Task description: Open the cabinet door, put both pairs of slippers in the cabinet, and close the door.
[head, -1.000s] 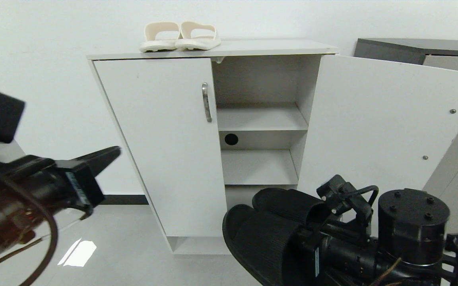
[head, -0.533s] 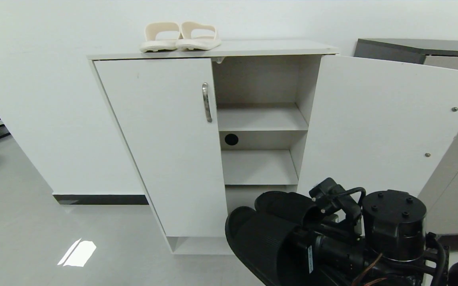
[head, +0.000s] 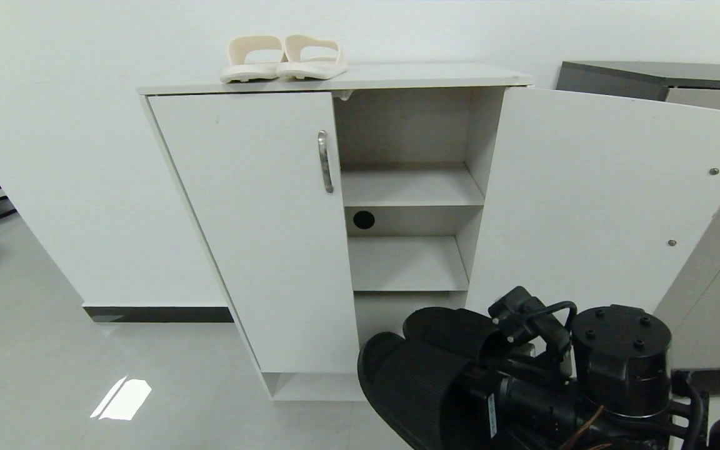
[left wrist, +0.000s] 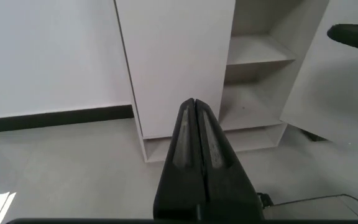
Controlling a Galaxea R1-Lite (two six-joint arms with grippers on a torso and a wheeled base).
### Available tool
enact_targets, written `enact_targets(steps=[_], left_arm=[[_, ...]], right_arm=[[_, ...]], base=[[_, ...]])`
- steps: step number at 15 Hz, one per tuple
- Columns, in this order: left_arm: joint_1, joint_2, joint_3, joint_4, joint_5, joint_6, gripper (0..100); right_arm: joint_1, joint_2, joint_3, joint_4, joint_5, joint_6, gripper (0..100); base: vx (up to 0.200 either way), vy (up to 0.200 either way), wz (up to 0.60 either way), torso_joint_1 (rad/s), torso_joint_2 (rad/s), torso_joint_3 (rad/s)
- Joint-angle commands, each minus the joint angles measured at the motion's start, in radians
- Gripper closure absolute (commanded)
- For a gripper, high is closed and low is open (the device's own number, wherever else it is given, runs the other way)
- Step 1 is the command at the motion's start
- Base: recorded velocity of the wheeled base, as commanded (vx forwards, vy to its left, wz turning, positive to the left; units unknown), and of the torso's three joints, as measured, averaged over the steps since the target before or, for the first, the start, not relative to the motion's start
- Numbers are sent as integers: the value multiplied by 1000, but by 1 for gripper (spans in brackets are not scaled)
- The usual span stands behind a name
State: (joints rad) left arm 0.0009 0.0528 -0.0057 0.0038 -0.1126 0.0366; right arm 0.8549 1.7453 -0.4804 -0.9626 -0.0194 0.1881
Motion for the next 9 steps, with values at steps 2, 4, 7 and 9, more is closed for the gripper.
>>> enact_targets(steps=[2, 4, 7, 9], left_arm=[[-1, -51, 6, 2, -1, -3, 100], [-1, -51, 6, 4, 2, -7, 100], [-1, -51, 6, 4, 4, -17, 100], [-1, -51, 6, 4, 4, -17, 100]], right_arm=[[1, 17, -4, -1, 1, 2, 100], [7, 91, -64, -5, -8, 67, 100], [42, 178, -179, -15, -70, 182, 100], [82, 276, -254, 22, -208, 185, 100]], base=[[0, 0, 0, 0, 0, 0], [0, 0, 0, 0, 0, 0], [0, 0, 0, 0, 0, 0], [0, 0, 0, 0, 0, 0]])
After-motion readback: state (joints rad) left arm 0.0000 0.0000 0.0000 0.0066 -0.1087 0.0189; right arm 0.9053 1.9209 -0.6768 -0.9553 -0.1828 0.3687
